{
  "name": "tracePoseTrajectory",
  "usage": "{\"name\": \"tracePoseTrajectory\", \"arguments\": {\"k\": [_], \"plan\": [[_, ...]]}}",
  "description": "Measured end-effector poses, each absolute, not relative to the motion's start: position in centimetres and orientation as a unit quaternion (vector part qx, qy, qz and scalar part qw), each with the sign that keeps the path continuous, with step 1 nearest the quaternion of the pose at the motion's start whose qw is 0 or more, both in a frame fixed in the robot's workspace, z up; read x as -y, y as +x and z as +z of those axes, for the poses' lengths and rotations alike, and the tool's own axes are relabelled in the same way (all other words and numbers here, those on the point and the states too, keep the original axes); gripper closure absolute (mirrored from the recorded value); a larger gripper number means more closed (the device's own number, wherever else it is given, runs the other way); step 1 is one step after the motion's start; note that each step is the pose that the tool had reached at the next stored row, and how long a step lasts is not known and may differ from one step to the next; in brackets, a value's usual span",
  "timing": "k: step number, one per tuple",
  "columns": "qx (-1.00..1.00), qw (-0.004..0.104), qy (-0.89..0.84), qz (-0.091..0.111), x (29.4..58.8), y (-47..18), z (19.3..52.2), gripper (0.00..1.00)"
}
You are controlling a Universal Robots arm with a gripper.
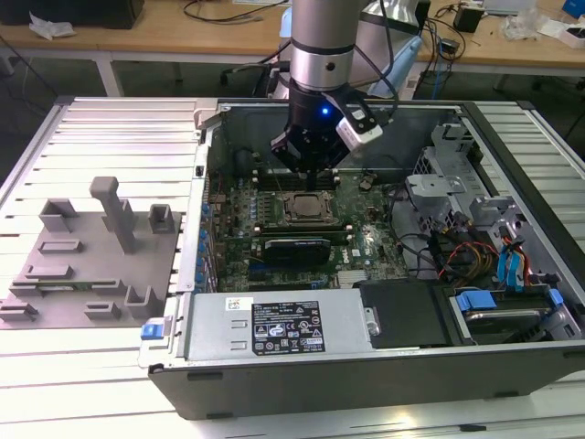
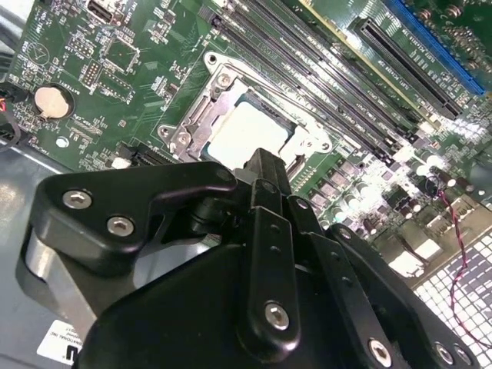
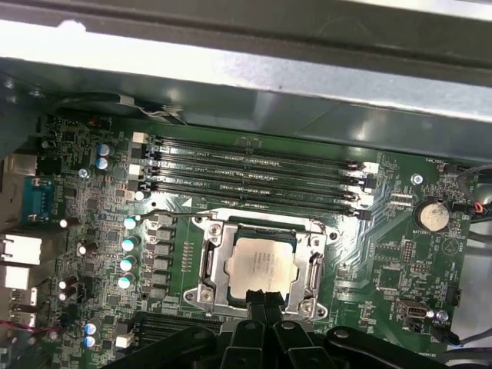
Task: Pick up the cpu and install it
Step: 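Install the first cpu locking lever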
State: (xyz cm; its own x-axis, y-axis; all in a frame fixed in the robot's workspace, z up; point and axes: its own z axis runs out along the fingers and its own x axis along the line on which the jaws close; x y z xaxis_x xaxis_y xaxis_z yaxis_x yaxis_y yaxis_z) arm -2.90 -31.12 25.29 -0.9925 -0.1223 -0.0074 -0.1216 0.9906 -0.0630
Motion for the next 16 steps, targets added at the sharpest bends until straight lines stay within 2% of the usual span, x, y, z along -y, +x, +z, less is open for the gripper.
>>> {"name": "tracePoseTrajectory", "arguments": {"k": [16], "plan": [[-0.998, 0.006, -0.061, -0.031, 31.1, -7.1, 25.3, 0.89]]}}
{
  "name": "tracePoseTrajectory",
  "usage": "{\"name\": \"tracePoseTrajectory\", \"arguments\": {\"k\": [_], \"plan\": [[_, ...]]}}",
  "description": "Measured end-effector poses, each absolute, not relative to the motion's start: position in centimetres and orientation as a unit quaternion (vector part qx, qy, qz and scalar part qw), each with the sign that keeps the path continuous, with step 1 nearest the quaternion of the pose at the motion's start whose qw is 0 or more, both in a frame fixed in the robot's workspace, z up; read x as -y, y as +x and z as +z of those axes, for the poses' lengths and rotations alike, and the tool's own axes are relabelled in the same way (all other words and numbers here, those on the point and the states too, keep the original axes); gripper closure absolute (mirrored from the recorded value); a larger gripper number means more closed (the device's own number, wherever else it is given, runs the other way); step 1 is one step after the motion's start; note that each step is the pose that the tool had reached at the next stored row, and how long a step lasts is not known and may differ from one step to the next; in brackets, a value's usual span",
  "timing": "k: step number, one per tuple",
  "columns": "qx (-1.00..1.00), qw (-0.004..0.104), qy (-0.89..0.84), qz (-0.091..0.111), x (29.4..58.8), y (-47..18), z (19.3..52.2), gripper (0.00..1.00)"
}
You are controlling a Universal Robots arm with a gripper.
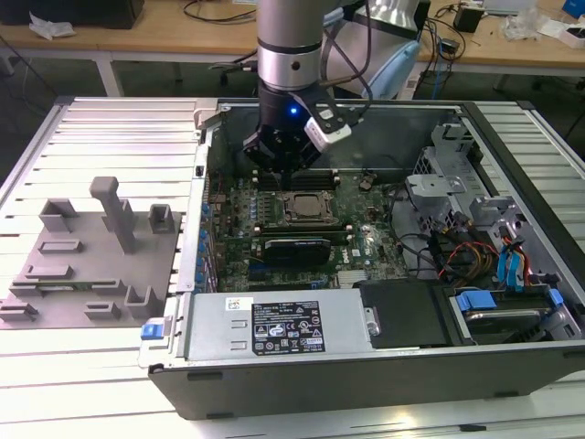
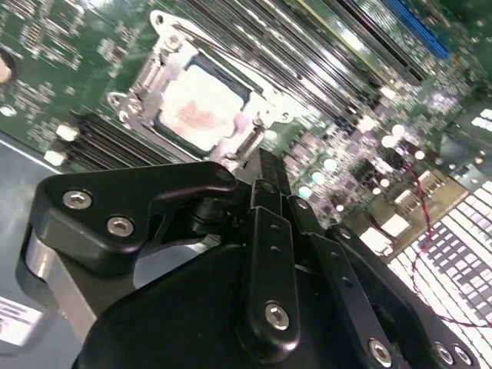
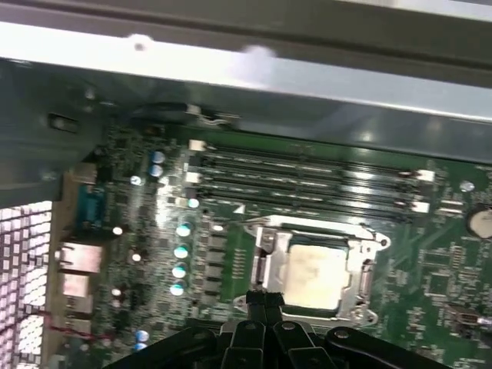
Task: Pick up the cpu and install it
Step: 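Install the first cpu locking lever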
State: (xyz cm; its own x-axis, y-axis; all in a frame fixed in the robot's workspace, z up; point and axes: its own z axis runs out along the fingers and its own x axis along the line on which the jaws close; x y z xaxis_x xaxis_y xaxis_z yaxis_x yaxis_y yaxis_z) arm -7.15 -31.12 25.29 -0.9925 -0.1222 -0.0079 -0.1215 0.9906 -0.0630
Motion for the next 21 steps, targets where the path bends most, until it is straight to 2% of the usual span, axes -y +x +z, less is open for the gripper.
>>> {"name": "tracePoseTrajectory", "arguments": {"k": [4, 14, 18, 21], "plan": [[-0.998, 0.006, -0.061, -0.027, 31.1, -9.1, 25.3, 0.89], [-0.997, 0.011, -0.060, 0.052, 31.1, -9.9, 25.3, 0.89], [-0.996, 0.012, -0.060, 0.065, 31.1, -10.0, 25.3, 0.89], [-0.996, 0.012, -0.060, 0.065, 31.1, -10.0, 25.3, 0.89]]}}
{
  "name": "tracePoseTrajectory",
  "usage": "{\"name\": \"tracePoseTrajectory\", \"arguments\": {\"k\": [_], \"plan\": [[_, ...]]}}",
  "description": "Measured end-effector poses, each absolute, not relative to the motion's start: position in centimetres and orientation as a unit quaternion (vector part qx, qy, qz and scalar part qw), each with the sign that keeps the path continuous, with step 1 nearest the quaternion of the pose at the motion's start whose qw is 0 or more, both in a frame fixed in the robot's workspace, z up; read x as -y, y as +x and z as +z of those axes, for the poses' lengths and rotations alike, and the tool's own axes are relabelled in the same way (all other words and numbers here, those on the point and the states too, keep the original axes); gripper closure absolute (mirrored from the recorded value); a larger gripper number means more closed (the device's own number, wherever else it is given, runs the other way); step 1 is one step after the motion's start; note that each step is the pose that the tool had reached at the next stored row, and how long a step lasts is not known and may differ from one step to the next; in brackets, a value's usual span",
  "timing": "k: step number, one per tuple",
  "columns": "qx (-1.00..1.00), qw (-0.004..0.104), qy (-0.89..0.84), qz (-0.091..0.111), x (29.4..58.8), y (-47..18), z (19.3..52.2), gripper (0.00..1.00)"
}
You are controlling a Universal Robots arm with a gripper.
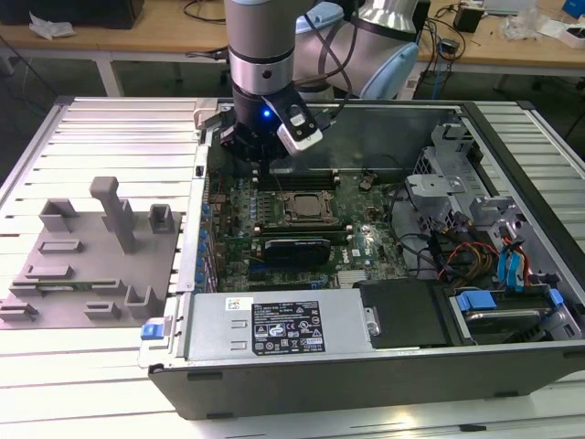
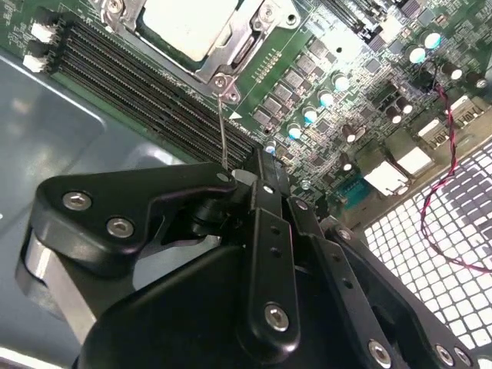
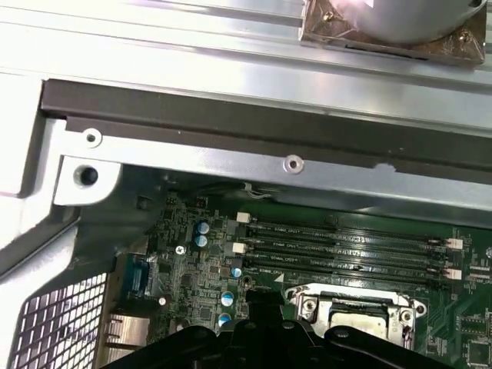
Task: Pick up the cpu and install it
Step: 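Install the first cpu locking lever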
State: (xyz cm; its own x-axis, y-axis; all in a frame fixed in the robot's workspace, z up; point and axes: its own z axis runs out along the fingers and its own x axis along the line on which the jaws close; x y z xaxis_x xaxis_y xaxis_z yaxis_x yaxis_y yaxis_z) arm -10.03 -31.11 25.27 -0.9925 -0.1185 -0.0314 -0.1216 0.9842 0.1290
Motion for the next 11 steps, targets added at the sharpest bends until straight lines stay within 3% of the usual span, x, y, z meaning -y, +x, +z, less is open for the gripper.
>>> {"name": "tracePoseTrajectory", "arguments": {"k": [11], "plan": [[-0.996, 0.011, -0.059, 0.066, 31.1, -6.6, 25.2, 0.89]]}}
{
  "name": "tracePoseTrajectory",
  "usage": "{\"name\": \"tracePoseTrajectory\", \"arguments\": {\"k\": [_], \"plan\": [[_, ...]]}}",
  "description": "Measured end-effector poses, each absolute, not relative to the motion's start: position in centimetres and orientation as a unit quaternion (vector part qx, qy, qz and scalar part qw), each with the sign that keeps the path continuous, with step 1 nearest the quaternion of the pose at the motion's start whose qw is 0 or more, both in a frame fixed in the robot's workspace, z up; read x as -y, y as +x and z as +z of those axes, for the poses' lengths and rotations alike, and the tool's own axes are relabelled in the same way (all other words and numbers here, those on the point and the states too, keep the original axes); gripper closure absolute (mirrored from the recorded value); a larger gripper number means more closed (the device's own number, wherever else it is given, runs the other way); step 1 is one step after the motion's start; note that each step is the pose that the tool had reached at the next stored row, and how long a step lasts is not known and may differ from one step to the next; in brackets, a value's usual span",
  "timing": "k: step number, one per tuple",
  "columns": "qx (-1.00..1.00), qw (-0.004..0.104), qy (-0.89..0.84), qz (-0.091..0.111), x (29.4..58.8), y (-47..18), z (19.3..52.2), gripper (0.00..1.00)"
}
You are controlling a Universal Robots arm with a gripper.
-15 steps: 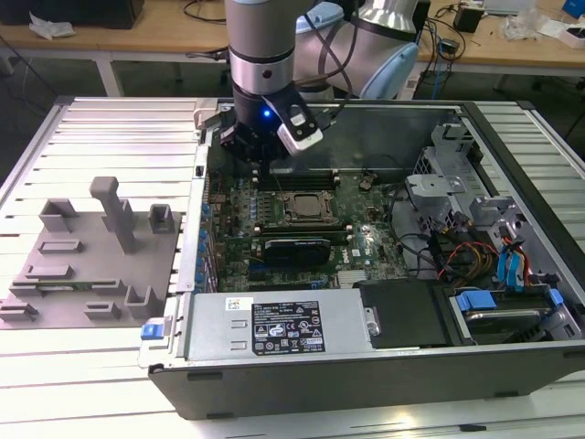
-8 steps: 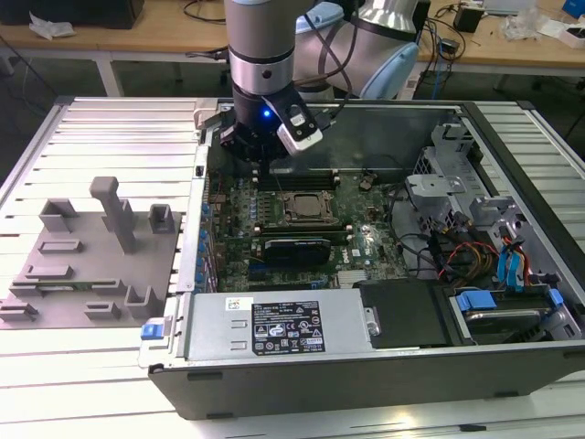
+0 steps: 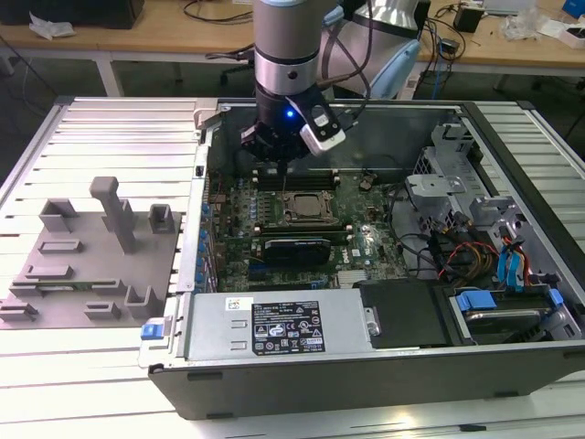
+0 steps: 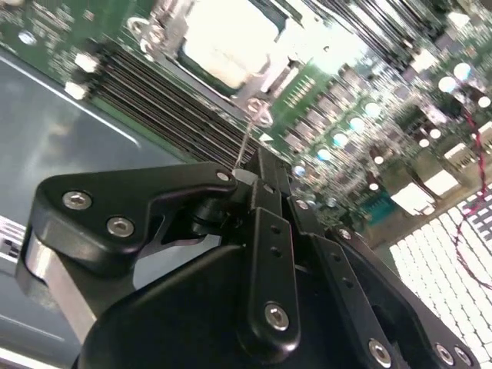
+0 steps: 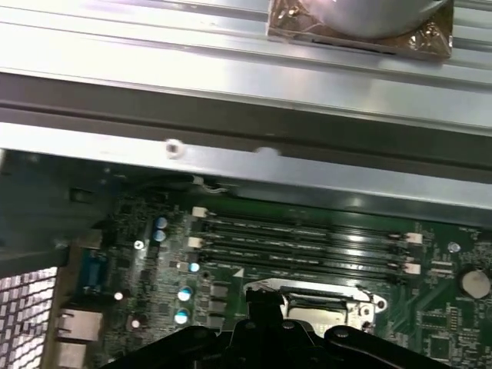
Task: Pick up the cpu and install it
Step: 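Install the first cpu locking lever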
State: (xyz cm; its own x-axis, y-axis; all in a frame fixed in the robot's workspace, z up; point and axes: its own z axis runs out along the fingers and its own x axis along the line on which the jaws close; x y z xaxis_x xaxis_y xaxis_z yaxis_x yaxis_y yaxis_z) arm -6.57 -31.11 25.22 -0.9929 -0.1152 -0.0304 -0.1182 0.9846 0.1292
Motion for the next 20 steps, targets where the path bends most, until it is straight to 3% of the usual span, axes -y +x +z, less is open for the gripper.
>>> {"name": "tracePoseTrajectory", "arguments": {"k": [20], "plan": [[-0.996, 0.012, -0.055, 0.065, 31.1, -4.8, 23.7, 0.89]]}}
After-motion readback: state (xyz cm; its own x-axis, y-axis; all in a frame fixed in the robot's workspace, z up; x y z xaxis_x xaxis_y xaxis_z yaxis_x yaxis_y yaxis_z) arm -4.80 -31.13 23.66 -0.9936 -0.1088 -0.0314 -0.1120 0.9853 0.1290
